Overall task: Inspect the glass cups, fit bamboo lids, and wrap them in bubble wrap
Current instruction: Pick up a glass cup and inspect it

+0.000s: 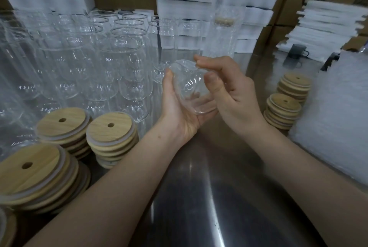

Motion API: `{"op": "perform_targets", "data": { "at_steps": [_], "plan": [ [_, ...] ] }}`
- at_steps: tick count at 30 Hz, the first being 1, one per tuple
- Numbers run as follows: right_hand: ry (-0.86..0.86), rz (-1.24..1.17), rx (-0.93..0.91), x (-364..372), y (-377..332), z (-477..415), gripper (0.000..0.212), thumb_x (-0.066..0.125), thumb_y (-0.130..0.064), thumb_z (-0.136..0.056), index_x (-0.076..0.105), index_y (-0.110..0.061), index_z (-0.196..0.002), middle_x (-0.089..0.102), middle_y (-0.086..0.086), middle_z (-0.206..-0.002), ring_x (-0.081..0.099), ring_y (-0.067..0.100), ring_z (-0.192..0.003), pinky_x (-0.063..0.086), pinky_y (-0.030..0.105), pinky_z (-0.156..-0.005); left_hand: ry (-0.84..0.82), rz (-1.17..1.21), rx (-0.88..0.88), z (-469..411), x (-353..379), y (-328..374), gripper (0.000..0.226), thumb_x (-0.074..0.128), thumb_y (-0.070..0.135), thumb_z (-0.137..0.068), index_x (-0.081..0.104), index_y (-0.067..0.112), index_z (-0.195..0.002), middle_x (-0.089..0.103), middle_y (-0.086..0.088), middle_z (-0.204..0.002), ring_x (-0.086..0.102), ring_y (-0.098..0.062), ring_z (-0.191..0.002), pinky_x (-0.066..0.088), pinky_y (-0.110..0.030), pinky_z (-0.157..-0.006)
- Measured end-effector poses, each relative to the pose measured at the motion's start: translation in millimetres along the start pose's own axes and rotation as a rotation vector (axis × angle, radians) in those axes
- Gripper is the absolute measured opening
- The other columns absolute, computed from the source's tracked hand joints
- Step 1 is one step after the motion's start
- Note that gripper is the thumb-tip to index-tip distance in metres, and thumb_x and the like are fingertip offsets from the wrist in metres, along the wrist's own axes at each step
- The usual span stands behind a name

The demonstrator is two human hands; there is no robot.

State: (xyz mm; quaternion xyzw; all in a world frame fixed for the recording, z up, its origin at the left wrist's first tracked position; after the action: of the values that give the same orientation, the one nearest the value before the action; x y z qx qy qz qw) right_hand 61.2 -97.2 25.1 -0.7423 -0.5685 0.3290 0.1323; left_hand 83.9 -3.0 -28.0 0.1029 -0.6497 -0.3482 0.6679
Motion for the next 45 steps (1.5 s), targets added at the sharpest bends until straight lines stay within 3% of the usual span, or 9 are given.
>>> {"op": "perform_targets", "data": {
  "at_steps": [5,7,11,15,17,21,26,36,45],
  "plan": [
    [0.021,0.018,0.04,-2.0,4.7,2.2,0.022,0.04,-0.014,-0.104,0.061,-0.017,-0.11,0.064,-0.002,-0.123,0.061,0.004,-0.118,0.053,0.042,-0.096,0.021,-0.075,0.03,-5.0,-5.1,-0.8,0.089,0.032,0.08,-0.086,0.057,0.002,-0.12,0.068,-0.019,-0.11,0.06,-0.034,-0.107,0.042,-0.048,-0.106],
    [0.026,0.041,0.029,-4.4,5.6,2.1,0.023,0.039,-0.012,-0.104,0.061,-0.014,-0.109,0.066,-0.001,-0.121,0.062,0.004,-0.115,0.053,0.039,-0.095,0.035,-0.104,0.048,-7.0,-7.3,0.5,0.085,0.031,0.08,-0.086,0.059,0.002,-0.106,0.07,-0.017,-0.102,0.06,-0.032,-0.104,0.045,-0.049,-0.102],
    [0.191,0.17,0.097,-19.3,12.5,-2.3,0.027,0.041,-0.014,-0.102,0.067,-0.008,-0.104,0.067,-0.008,-0.099,0.067,0.01,-0.091,0.056,0.045,-0.08,0.113,-0.285,0.124,-5.7,-7.5,5.5,0.076,0.035,0.076,-0.087,0.049,0.01,-0.122,0.074,-0.011,-0.095,0.074,-0.025,-0.077,0.059,-0.038,-0.064],
    [0.368,0.473,0.301,-52.2,25.7,-11.7,0.021,0.046,-0.016,-0.097,0.066,-0.013,-0.102,0.067,-0.003,-0.094,0.063,0.02,-0.091,0.048,0.038,-0.078,0.192,-0.481,0.279,0.3,-2.3,7.0,0.055,0.051,0.06,-0.089,0.049,0.021,-0.128,0.071,-0.011,-0.105,0.072,-0.034,-0.088,0.06,-0.051,-0.076],
    [0.246,0.771,0.415,-65.1,35.1,-16.1,0.021,0.047,-0.019,-0.095,0.065,-0.013,-0.104,0.062,0.006,-0.107,0.057,0.026,-0.101,0.038,0.032,-0.074,0.208,-0.562,0.409,4.2,0.6,9.5,0.054,0.059,0.052,-0.087,0.044,0.024,-0.13,0.066,-0.004,-0.105,0.067,-0.032,-0.091,0.056,-0.044,-0.08],
    [-0.075,1.081,0.711,-76.2,45.0,-14.9,0.03,0.052,-0.03,-0.092,0.059,-0.007,-0.11,0.051,0.022,-0.123,0.047,0.04,-0.116,0.042,0.043,-0.089,0.208,-0.759,0.614,13.1,4.4,12.4,0.073,0.07,0.053,-0.072,0.036,0.035,-0.134,0.058,0.003,-0.113,0.059,-0.002,-0.105,0.05,-0.021,-0.088],
    [-0.347,1.173,1.0,-76.4,47.5,-5.8,0.041,0.053,-0.033,-0.096,0.047,-0.007,-0.127,0.027,0.024,-0.146,0.032,0.046,-0.134,0.036,0.057,-0.106,0.289,-0.904,0.695,15.3,0.8,12.0,0.08,0.082,0.041,-0.075,0.036,0.035,-0.139,0.051,0.012,-0.124,0.051,-0.009,-0.12,0.043,-0.031,-0.101],
    [-0.466,1.217,1.016,-79.4,55.0,-2.8,0.028,0.047,-0.008,-0.094,0.049,0.002,-0.121,0.021,0.031,-0.147,0.031,0.051,-0.132,0.039,0.058,-0.104,0.383,-0.943,0.68,10.6,-8.4,15.1,0.085,0.081,0.045,-0.074,0.031,0.037,-0.142,0.047,0.008,-0.136,0.045,-0.01,-0.128,0.039,-0.044,-0.11],
    [-0.451,1.203,0.902,-85.1,64.9,-3.6,0.031,0.054,-0.008,-0.088,0.059,-0.007,-0.119,0.057,0.023,-0.123,0.053,0.044,-0.113,0.05,0.049,-0.095,0.357,-0.963,0.648,7.9,-8.7,13.6,0.089,0.079,0.042,-0.078,0.025,0.032,-0.148,0.039,0.006,-0.147,0.037,-0.008,-0.136,0.034,-0.04,-0.113]
  ]
}}
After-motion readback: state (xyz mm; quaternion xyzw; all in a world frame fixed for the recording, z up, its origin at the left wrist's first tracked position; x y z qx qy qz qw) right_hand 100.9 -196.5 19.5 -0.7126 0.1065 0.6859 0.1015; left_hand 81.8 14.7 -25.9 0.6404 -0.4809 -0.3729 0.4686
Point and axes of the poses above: each hand's wrist, its own z-axis away from the middle knuckle, its own x-axis out of the palm, y = z × x, the point moved 4 cm from there along -z, towards the middle knuckle
